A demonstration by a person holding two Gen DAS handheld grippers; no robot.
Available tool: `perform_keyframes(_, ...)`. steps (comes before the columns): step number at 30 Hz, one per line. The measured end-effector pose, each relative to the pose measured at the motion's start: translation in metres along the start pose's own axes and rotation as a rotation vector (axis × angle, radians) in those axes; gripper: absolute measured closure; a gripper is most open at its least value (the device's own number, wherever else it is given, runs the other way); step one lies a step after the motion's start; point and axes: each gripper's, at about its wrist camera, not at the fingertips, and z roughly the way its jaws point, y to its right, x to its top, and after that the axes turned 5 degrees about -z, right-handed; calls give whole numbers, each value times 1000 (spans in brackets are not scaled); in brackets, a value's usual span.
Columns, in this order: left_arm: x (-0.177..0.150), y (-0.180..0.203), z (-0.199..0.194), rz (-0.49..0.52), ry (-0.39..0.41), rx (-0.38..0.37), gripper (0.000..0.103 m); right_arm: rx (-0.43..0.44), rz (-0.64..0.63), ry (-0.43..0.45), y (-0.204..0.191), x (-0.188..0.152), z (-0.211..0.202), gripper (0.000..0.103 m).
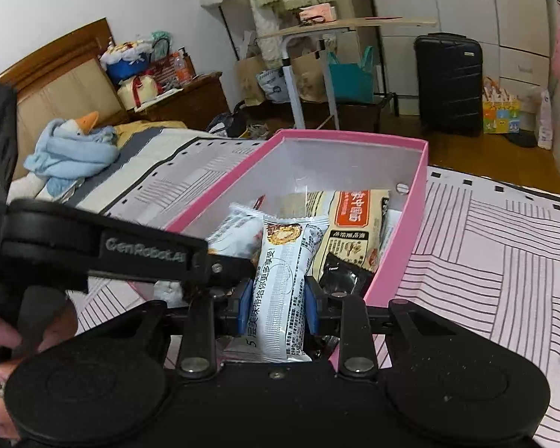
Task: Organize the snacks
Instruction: 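Open the left tool to drop the wafer packet into the box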
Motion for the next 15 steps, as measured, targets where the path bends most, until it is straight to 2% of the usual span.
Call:
perform_keyframes(5, -6, 9, 12, 64, 11, 69, 74, -44, -112, 41, -10, -5, 3, 65)
perform_keyframes(7, -5, 11, 10, 75, 26, 71, 71, -49, -91, 36, -6, -5, 1, 56)
perform_keyframes(9, -5, 9, 4, 69, 48, 66, 64, -46, -64, 43, -2, -3, -7, 56)
perform_keyframes(15, -8, 6, -15, 62, 72, 27, 63, -95, 35, 60, 16, 9, -63, 54)
